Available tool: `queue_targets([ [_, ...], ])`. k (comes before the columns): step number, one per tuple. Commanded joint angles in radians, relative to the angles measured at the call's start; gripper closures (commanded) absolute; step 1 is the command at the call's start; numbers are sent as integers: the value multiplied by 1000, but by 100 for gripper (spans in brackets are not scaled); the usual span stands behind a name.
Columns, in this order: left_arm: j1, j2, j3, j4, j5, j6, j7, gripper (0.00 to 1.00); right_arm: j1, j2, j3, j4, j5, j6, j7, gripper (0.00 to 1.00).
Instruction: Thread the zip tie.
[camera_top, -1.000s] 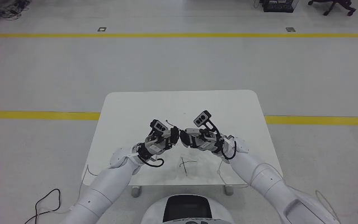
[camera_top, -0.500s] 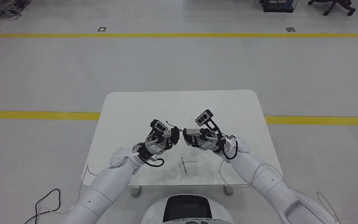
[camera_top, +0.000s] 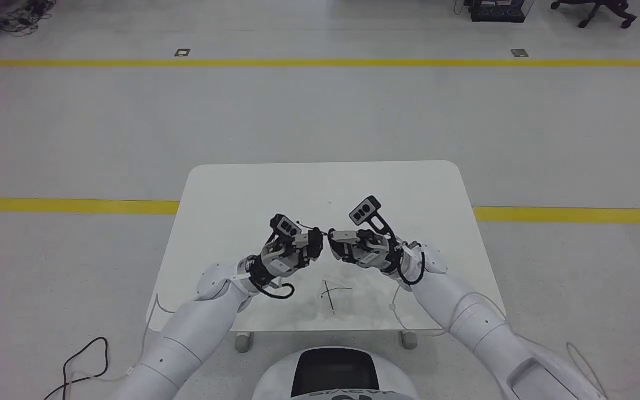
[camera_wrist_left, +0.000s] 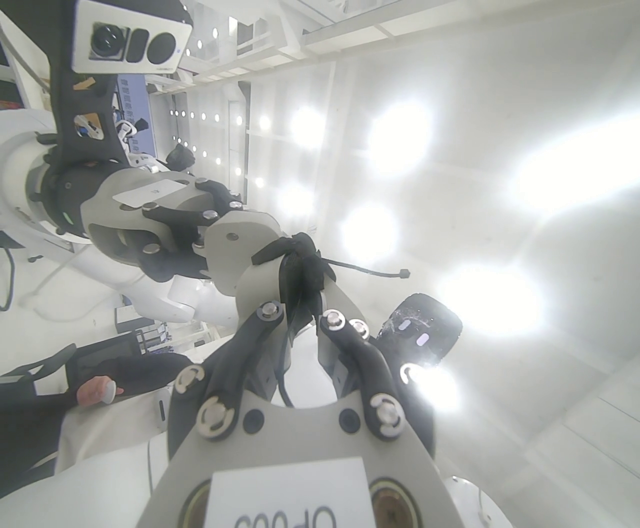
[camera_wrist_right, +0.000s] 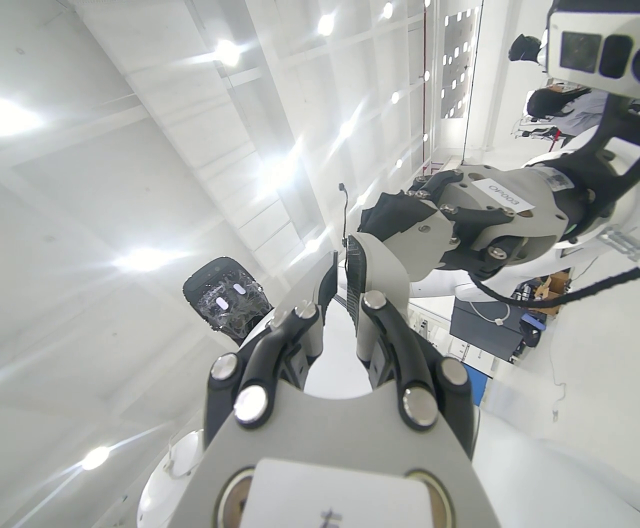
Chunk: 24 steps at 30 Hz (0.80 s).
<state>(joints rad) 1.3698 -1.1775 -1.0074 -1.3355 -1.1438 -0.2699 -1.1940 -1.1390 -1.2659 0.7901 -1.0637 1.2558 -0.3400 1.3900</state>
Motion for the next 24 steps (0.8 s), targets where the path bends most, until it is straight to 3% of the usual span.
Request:
queue_targets([
  [1, 1, 0, -1, 1, 2, 0, 0, 100, 1, 0, -2, 2, 1, 0, 0, 93],
  [5, 2, -1, -3, 0, 4, 0, 0, 100, 2, -1, -4, 4, 2, 0, 0, 100],
  [24, 9, -5, -12, 0, 3, -2, -4, 100, 4, 0, -10, 24, 3, 12, 0, 100],
])
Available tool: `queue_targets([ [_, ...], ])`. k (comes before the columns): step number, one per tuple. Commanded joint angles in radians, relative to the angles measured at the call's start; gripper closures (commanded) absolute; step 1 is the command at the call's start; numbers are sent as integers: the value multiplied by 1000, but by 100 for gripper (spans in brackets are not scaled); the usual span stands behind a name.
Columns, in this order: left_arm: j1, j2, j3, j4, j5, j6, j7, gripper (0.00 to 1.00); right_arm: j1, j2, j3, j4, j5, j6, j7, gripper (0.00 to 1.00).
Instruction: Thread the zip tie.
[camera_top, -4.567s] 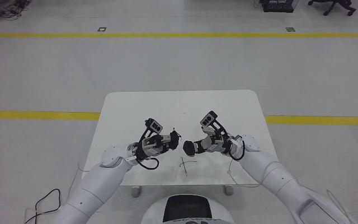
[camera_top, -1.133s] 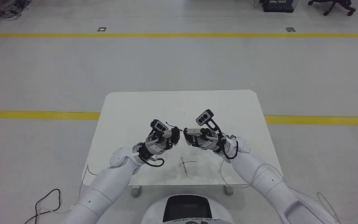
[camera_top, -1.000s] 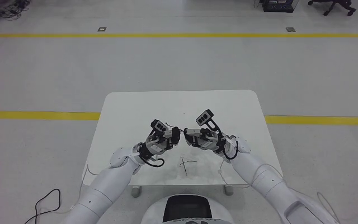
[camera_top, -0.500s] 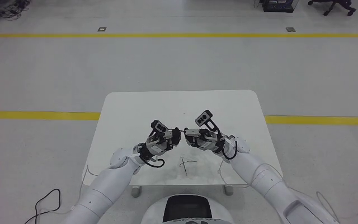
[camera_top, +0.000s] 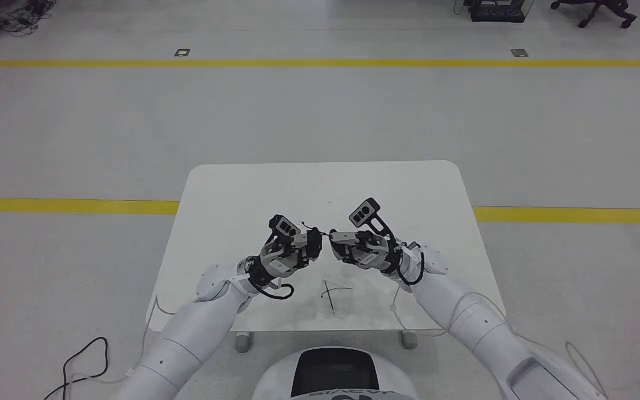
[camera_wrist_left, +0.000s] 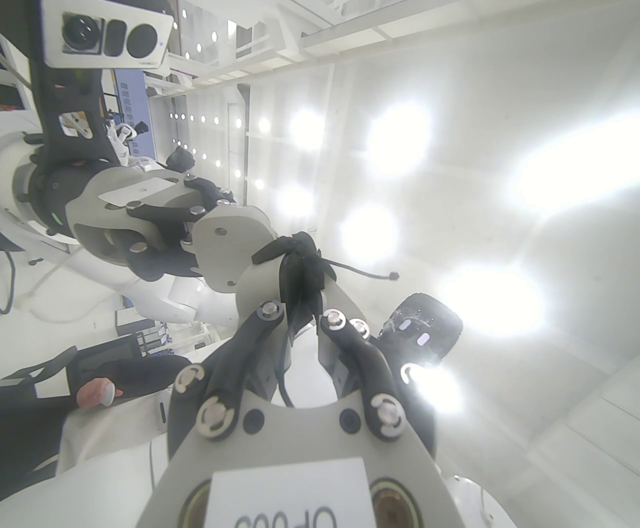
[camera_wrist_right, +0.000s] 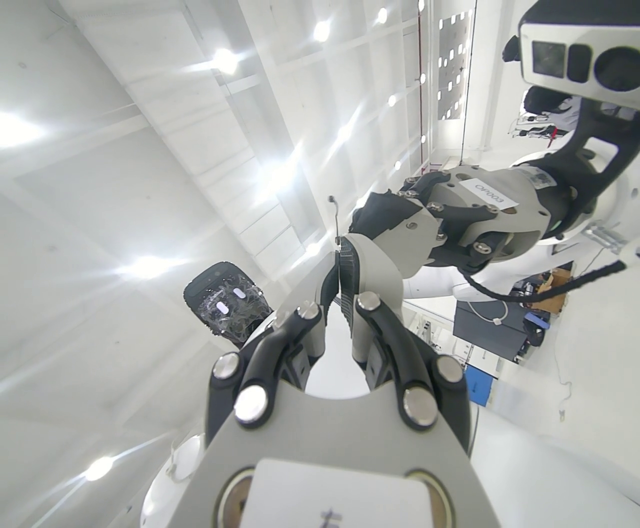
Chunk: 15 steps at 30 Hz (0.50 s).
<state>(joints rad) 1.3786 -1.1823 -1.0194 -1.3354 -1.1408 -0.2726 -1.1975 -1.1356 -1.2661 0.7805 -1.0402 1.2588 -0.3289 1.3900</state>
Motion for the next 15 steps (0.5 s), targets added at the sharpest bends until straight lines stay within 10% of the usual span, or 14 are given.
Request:
queue_targets([
  [1, 0, 0, -1, 0, 1, 0, -1, 100, 0, 0, 0, 2, 0, 1, 0, 100],
  [15, 3, -3, -6, 0, 8, 2, 1, 100, 5, -1, -4, 18, 0, 9, 0, 100],
])
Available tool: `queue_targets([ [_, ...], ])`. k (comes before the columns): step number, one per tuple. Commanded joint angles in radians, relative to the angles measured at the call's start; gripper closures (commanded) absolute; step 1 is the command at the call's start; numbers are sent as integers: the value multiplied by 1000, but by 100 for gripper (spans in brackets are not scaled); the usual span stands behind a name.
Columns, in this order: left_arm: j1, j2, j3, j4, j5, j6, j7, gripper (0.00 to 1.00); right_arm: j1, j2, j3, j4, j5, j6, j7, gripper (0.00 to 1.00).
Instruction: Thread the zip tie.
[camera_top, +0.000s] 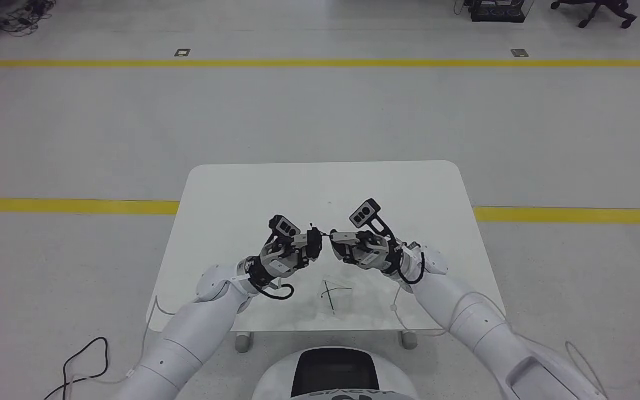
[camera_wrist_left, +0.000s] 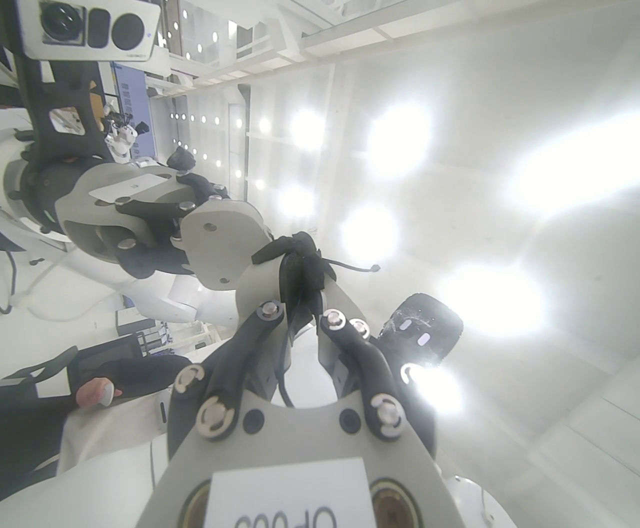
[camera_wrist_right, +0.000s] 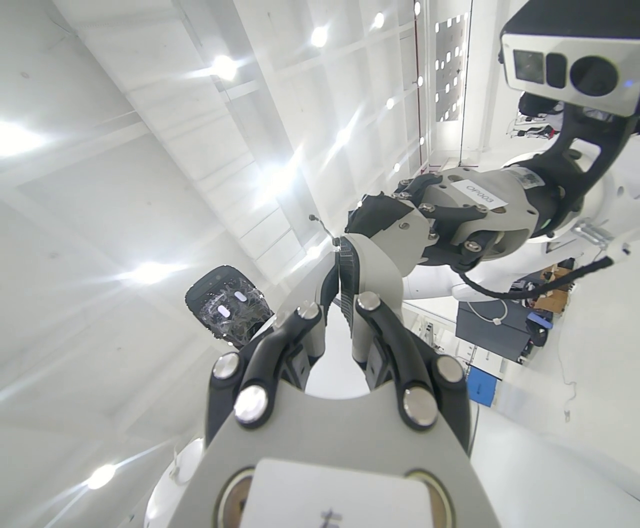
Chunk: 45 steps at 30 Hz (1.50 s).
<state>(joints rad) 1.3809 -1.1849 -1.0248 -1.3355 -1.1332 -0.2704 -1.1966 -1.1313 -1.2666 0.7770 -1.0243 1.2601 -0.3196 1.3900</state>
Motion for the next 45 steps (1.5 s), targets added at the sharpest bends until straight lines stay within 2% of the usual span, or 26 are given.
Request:
queue_targets([
  [1, 0, 0, -1, 0, 2, 0, 1, 100, 1, 0, -1, 4, -3, -1, 0, 100],
  [45, 0, -3, -4, 2, 4, 5, 4, 100, 1, -1, 2, 44, -10, 10, 0, 100],
])
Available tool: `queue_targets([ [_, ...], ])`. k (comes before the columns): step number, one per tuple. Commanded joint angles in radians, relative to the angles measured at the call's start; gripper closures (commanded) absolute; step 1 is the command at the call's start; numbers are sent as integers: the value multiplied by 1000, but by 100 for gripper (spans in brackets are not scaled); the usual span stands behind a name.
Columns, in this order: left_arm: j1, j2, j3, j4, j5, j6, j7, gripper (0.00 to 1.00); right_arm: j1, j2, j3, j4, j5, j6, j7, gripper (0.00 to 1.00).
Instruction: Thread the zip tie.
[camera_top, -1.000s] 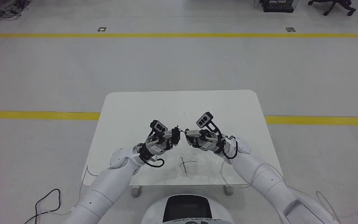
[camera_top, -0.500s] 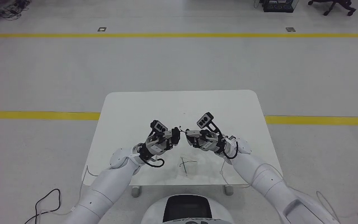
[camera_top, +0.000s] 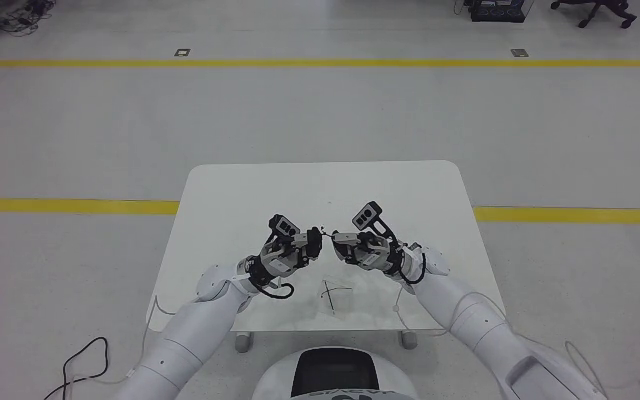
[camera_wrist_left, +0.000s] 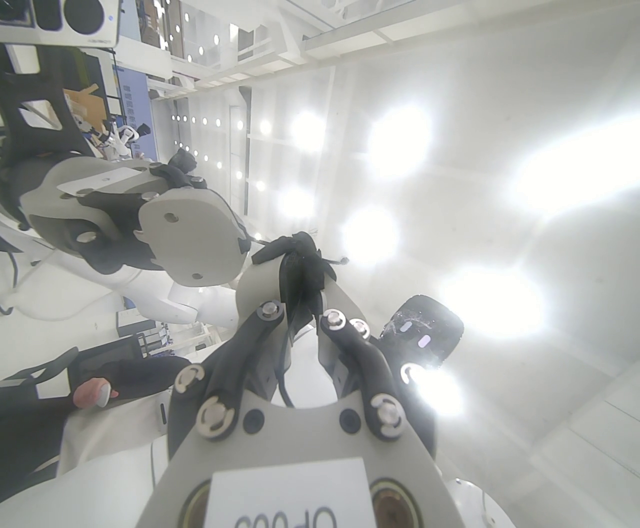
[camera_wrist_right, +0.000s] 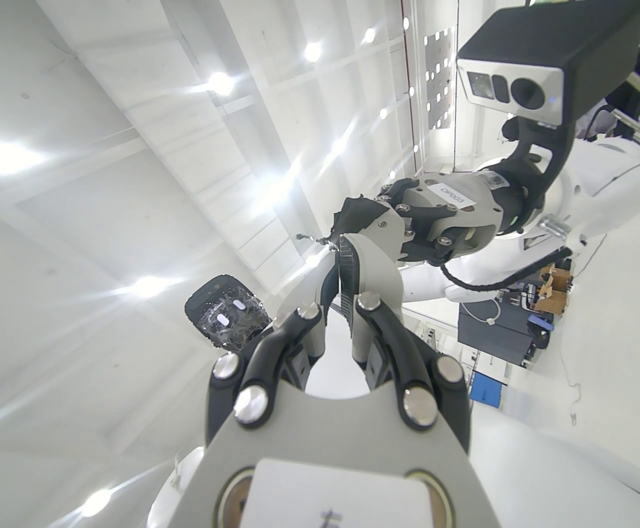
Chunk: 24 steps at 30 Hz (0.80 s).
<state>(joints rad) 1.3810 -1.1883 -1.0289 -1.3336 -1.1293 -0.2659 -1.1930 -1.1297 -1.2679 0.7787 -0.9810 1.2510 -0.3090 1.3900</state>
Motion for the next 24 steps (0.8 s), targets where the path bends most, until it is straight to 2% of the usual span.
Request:
queue_targets([
  [1, 0, 0, 0, 0, 0, 0, 0, 100, 0, 0, 0, 1, -1, 0, 0, 100],
  [24, 0, 0, 0, 0, 0, 0, 0, 100, 0, 0, 4, 16, -7, 8, 0, 100],
])
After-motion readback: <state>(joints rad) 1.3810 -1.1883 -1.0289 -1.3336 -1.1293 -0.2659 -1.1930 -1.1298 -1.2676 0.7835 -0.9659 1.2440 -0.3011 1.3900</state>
